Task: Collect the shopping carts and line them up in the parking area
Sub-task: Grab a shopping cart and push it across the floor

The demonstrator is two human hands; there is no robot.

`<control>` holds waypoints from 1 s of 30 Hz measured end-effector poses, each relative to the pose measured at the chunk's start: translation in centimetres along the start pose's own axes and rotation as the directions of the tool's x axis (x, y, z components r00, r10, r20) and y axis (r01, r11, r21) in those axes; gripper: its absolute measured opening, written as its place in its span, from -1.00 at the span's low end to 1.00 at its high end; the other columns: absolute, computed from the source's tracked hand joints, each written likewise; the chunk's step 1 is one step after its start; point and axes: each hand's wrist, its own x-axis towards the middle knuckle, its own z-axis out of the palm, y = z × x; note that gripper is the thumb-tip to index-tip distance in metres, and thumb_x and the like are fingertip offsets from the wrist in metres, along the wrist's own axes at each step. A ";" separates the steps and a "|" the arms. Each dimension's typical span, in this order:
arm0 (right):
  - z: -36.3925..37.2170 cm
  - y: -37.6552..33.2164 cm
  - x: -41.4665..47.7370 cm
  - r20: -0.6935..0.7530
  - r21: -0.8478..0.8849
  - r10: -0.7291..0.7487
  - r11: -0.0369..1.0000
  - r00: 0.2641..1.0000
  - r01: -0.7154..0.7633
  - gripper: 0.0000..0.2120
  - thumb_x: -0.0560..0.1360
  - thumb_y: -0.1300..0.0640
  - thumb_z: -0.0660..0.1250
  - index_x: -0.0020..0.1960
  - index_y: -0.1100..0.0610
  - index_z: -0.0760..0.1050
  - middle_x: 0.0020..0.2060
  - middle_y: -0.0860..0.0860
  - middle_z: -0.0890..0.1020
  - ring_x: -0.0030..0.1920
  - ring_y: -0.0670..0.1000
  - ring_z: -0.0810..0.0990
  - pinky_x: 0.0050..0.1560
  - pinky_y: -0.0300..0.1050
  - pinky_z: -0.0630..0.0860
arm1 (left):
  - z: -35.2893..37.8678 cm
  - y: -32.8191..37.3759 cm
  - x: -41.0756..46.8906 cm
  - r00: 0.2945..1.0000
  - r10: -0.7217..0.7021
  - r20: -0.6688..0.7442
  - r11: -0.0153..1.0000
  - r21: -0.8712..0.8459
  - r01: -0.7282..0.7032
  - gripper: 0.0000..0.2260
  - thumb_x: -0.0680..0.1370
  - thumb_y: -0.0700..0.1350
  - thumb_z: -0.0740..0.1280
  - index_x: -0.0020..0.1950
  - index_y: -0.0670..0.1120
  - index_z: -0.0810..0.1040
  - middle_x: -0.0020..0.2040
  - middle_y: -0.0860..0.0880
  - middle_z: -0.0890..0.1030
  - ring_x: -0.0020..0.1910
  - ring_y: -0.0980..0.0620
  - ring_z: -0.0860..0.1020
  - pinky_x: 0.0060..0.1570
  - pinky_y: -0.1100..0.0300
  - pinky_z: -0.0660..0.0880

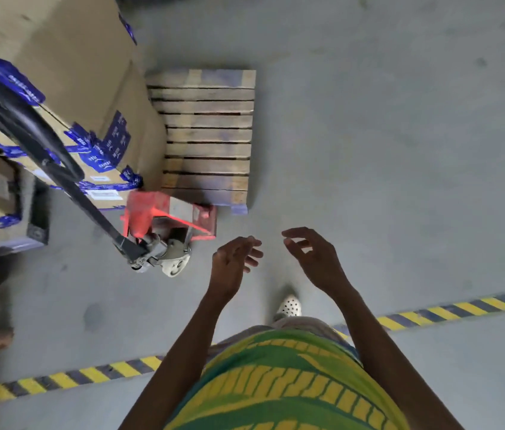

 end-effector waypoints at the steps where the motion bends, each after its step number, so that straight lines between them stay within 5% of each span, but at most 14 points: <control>1: -1.5 0.7 1.2 -0.001 0.020 0.013 1.000 1.000 -0.013 -0.89 0.61 0.02 0.41 0.12 -0.11 0.64 0.06 -0.25 0.68 -0.05 -0.14 0.67 -0.09 -0.26 0.51 | 1.6 0.7 1.5 1.000 -0.009 0.008 1.000 0.005 0.009 -0.67 0.56 0.11 0.24 0.03 -0.07 0.69 -0.14 -0.12 0.73 -0.22 -0.18 0.65 -0.20 0.01 0.50; 7: -9.5 2.9 7.6 -0.109 0.066 0.092 0.994 0.990 -0.085 -0.90 0.63 0.01 0.36 0.10 -0.10 0.64 0.00 -0.26 0.69 -0.07 -0.09 0.69 -0.08 -0.37 0.49 | 9.7 4.9 9.9 0.995 -0.030 0.098 0.989 0.145 0.016 -0.73 0.69 0.04 0.23 0.02 -0.03 0.69 -0.15 -0.05 0.73 -0.20 -0.12 0.69 -0.16 -0.09 0.59; 19: -19.7 5.4 24.1 -0.124 0.141 0.179 0.977 0.976 -0.162 -0.90 0.63 0.10 0.39 0.07 -0.06 0.65 -0.02 -0.21 0.71 -0.06 -0.09 0.70 -0.05 -0.30 0.54 | 21.1 7.7 30.3 0.976 -0.084 0.199 0.990 0.132 0.058 -0.64 0.71 0.01 0.19 -0.07 -0.16 0.67 -0.14 -0.15 0.73 -0.21 -0.18 0.68 -0.26 0.11 0.57; 24: -26.0 5.8 34.8 -0.132 0.136 0.282 0.955 0.950 -0.264 -0.89 0.63 0.11 0.39 -0.03 0.00 0.68 -0.09 -0.16 0.74 -0.12 -0.05 0.71 -0.03 -0.25 0.55 | 26.9 11.4 42.2 0.968 -0.072 0.240 0.981 0.190 0.026 -0.61 0.73 -0.08 0.13 -0.26 -0.12 0.50 -0.43 -0.15 0.62 -0.42 -0.13 0.61 -0.23 -0.05 0.56; 30: -34.6 3.3 45.3 -0.207 0.124 0.349 0.936 0.914 -0.329 -0.57 0.64 -0.08 0.35 -0.31 0.13 0.63 -0.32 -0.07 0.71 -0.23 -0.09 0.67 -0.06 -0.26 0.54 | 33.9 20.6 54.9 0.926 -0.035 0.376 0.983 0.182 -0.037 -0.57 0.73 -0.06 0.16 -0.33 -0.15 0.38 -0.59 -0.04 0.34 -0.59 -0.10 0.43 -0.30 -0.23 0.59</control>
